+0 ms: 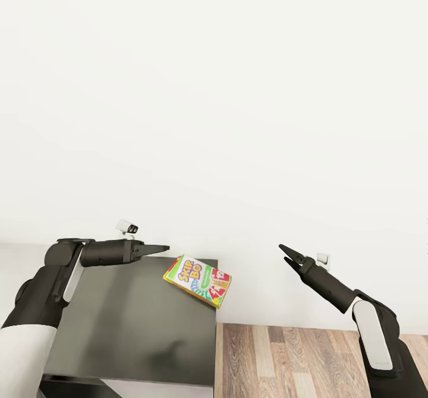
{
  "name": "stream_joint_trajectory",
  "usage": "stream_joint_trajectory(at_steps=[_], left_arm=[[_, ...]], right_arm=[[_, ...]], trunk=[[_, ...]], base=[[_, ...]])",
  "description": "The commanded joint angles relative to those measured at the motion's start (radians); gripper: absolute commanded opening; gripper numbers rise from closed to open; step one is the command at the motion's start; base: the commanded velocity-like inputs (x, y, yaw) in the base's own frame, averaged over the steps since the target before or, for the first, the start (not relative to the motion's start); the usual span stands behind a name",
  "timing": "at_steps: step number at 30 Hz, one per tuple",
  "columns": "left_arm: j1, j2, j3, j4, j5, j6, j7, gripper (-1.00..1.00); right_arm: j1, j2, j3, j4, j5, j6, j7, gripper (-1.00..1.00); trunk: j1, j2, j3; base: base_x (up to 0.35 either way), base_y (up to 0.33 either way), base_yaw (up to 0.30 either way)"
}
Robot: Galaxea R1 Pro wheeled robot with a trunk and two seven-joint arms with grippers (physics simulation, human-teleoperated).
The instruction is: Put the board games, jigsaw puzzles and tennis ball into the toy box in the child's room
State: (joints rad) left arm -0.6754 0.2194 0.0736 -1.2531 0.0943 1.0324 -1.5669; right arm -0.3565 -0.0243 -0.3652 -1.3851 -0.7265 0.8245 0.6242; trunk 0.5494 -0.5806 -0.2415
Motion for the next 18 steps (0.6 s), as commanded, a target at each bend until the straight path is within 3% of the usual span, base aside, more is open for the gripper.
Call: stream_joint_trajectory(at_steps=[1,7,18], left_arm=[[-0.001,0.000,-0.001,0.000,-0.001,0.011,-0.004,1.00],[-0.001,0.000,-0.001,0.000,-0.001,0.011,-0.004,1.00],[-0.001,-0.002,0.000,0.000,-0.002,0.010,-0.004,1.00]], right_arm=[[-0.001,0.001,-0.001,0.000,-0.001,0.006,0.001,1.00],[-0.001,0.000,-0.001,0.000,-0.001,0.006,0.005,1.00],[-0.001,0.000,-0.002,0.000,-0.002,0.006,0.008,1.00]], trunk=[[0.000,-0.001,0.000],[0.000,-0.001,0.010],[0.000,-0.001,0.028]], base=[[-0.102,0.000,0.000],[-0.145,0.000,0.000],[-0.012,0.000,0.000]])
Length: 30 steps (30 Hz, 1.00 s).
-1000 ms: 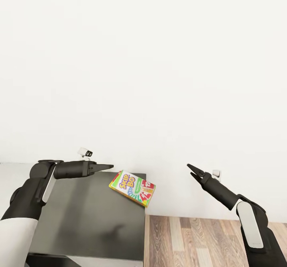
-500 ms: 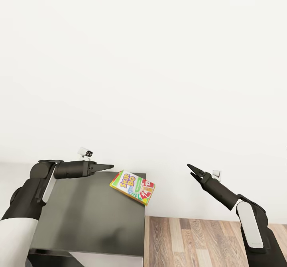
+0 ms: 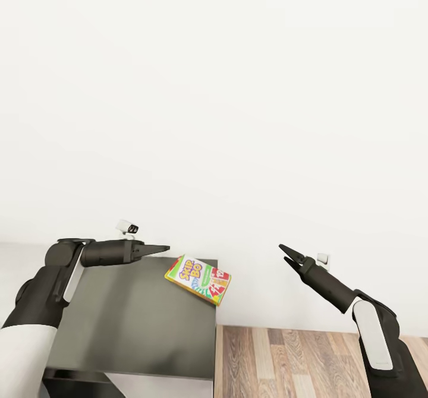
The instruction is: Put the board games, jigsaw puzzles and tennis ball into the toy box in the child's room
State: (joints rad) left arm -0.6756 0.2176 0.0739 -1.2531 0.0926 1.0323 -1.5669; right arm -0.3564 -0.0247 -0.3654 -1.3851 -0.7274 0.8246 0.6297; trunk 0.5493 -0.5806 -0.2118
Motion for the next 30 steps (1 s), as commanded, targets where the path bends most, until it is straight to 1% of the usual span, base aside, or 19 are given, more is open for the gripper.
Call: stream_joint_trajectory(at_steps=[1,12,23,30], left_arm=[[-0.001,0.000,0.000,0.000,-0.001,0.011,-0.004,1.00],[-0.001,0.000,-0.023,0.000,-0.003,0.007,-0.004,1.00],[-0.001,0.000,-0.026,0.000,-0.002,0.006,-0.004,1.00],[0.000,0.000,-0.026,0.000,-0.003,0.006,-0.004,1.00]], right_arm=[[-0.001,0.000,-0.001,0.000,-0.001,0.006,0.002,1.00],[-0.001,0.000,-0.001,0.000,0.001,0.006,0.003,1.00],[-0.001,-0.001,-0.002,0.002,0.000,0.005,0.003,1.00],[-0.001,-0.001,-0.003,0.028,0.002,0.002,0.004,1.00]], trunk=[[0.000,-0.001,0.000],[0.000,-0.001,0.018],[0.000,-0.001,0.036],[0.000,-0.001,0.048]], base=[[0.000,0.000,0.000],[0.069,0.000,0.000],[0.005,0.000,0.000],[0.000,0.000,0.000]])
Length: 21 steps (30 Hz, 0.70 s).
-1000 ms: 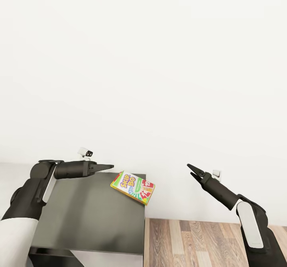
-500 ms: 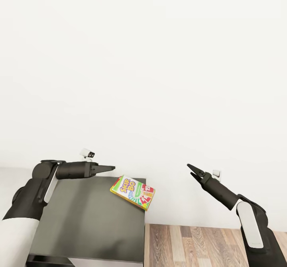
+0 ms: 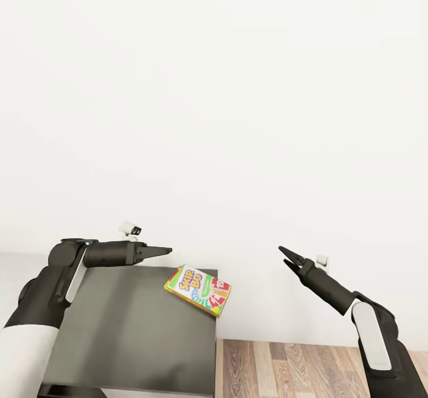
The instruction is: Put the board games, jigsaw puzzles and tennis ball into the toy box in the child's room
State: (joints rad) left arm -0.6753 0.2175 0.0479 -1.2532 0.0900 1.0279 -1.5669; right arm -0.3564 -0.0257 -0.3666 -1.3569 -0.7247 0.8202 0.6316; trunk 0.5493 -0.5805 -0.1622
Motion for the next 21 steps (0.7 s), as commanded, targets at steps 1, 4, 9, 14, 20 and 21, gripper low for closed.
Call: stream_joint_trajectory(at_steps=[1,4,9,14,20,21], left_arm=[[-0.001,0.000,0.000,0.000,-0.001,0.011,-0.004,1.00],[-0.001,0.000,0.000,0.000,-0.001,0.011,-0.004,1.00],[-0.001,0.000,0.000,0.000,-0.002,0.010,-0.004,1.00],[-0.001,0.000,0.000,0.000,-0.002,0.009,-0.004,1.00],[-0.001,0.000,0.000,0.000,-0.002,0.009,-0.004,1.00],[-0.001,0.000,0.000,0.000,-0.003,0.009,-0.004,1.00]], right_arm=[[-0.001,0.000,-0.002,0.003,-0.001,0.006,0.003,1.00],[-0.001,0.000,-0.002,0.006,-0.001,0.005,0.003,1.00],[-0.001,0.000,-0.002,0.008,0.003,0.000,-0.001,1.00],[-0.001,0.001,0.001,0.014,0.004,-0.015,-0.007,1.00],[0.000,-0.001,0.001,0.093,0.008,-0.030,-0.008,1.00],[0.000,-0.002,0.001,0.101,0.008,-0.033,-0.007,1.00]], trunk=[[0.000,-0.001,0.000],[0.000,-0.001,0.005],[0.000,-0.001,0.013],[0.000,-0.001,0.021],[0.023,-0.043,0.013],[0.027,-0.050,0.011]], base=[[0.000,0.000,0.000],[0.000,0.000,0.000],[0.000,0.000,0.000],[0.000,0.000,0.000],[0.000,0.000,0.000],[0.000,0.000,0.000]])
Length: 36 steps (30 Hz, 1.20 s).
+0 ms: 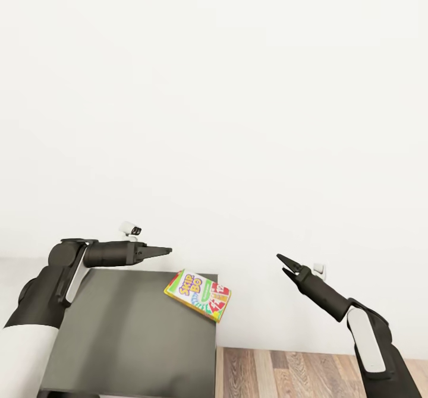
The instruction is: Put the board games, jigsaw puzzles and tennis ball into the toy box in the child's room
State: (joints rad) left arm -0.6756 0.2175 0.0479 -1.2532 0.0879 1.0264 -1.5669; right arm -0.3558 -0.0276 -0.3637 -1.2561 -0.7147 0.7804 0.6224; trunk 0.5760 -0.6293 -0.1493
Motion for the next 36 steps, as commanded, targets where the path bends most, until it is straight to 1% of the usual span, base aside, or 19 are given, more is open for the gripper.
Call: stream_joint_trajectory(at_steps=[1,2,7,11,20,24,27,36], left_arm=[[0.000,0.000,0.000,0.000,0.000,0.011,-0.004,1.00],[0.000,0.000,0.000,0.000,0.000,0.011,-0.004,1.00],[0.000,-0.001,-0.001,0.000,0.000,0.011,-0.004,1.00],[-0.001,-0.001,-0.002,0.000,-0.001,0.011,-0.004,1.00],[0.000,-0.003,-0.003,0.000,-0.002,0.011,-0.004,1.00],[-0.001,-0.010,-0.025,0.000,-0.002,0.011,-0.004,1.00],[-0.001,-0.014,-0.033,0.000,-0.002,0.011,-0.004,1.00],[-0.001,-0.016,-0.036,0.000,-0.002,0.011,-0.004,1.00]], right_arm=[[-0.001,-0.003,-0.001,0.014,-0.002,-0.002,0.002,1.00],[-0.001,-0.006,0.000,0.020,-0.002,-0.006,0.002,1.00],[-0.002,-0.046,0.004,0.084,-0.002,-0.041,-0.001,1.00],[-0.001,-0.058,0.005,0.129,-0.002,-0.061,-0.001,1.00],[-0.002,-0.062,0.006,0.148,-0.002,-0.067,0.000,1.00],[-0.002,-0.062,0.006,0.147,-0.002,-0.067,-0.001,1.00],[-0.001,-0.062,0.006,0.148,-0.002,-0.063,-0.003,1.00],[0.000,-0.062,0.007,0.147,-0.003,-0.062,-0.003,1.00]], trunk=[[0.004,-0.009,-0.003],[0.008,-0.016,-0.005],[0.027,-0.051,-0.012],[0.043,-0.079,-0.018],[0.077,-0.142,-0.033],[0.092,-0.170,-0.044],[0.104,-0.191,-0.053],[0.138,-0.254,-0.081]], base=[[0.000,0.000,0.000],[0.000,0.000,0.000],[0.000,0.000,0.000],[0.000,0.000,0.000],[0.000,0.000,0.000],[0.000,0.000,0.000],[0.000,0.000,0.000],[0.000,0.000,0.000]])
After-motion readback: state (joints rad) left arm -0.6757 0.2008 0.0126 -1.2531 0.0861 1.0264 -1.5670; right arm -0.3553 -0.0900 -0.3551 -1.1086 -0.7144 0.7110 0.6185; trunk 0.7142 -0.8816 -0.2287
